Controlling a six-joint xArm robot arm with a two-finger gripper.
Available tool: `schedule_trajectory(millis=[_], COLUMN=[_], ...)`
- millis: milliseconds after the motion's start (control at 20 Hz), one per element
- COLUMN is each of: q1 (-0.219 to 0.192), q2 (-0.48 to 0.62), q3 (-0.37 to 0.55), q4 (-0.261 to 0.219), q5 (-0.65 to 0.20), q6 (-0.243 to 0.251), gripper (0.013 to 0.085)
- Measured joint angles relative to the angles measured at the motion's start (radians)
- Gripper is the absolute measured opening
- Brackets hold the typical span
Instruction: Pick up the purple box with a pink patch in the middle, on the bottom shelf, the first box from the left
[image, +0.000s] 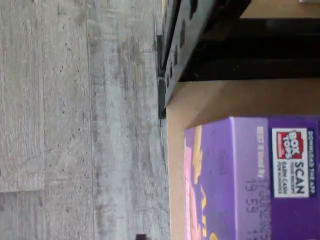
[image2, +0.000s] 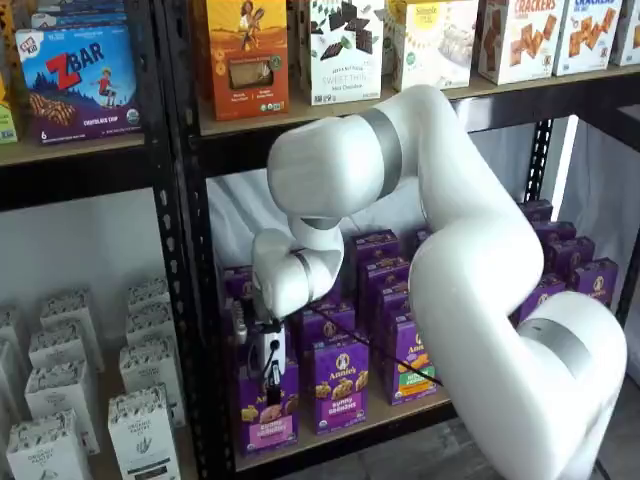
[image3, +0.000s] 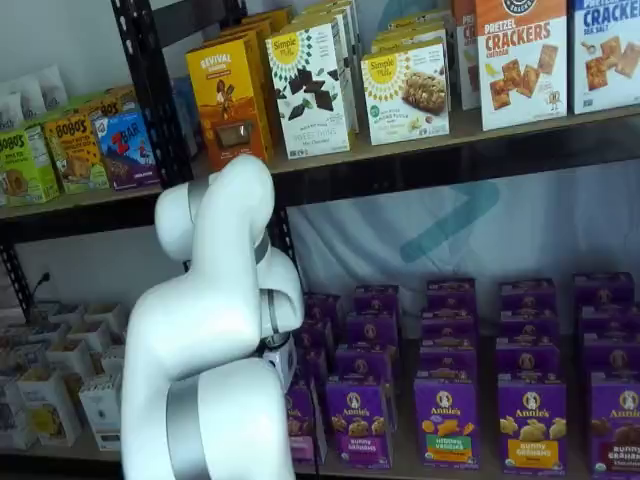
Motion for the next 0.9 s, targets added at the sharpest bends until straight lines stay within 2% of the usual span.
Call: schedule_trajectory(millis=[50,100,350,400,450,600,900], q1=[0.0,0.0,0.001,0.001,0.001,0.001,0.002], q2=[-0.001,-0.001,-0.003,-0.004,-0.004,-0.005,-0.005], q3=[0.001,0.003,0.004,0.003,0.002,0.003,0.01], q4=[-0.001,-0.001,0.008,0.011,0.012,0.015,0.012], q5=[-0.001,-0.004,-0.003,0.002,0.004,0.003,-0.021], q6=[0.001,0.001,-0.006,-0.009,-0.01,-0.012,-0.008], gripper=[0.073,0.069,0.069,0.065,0.065,0.057,0.057])
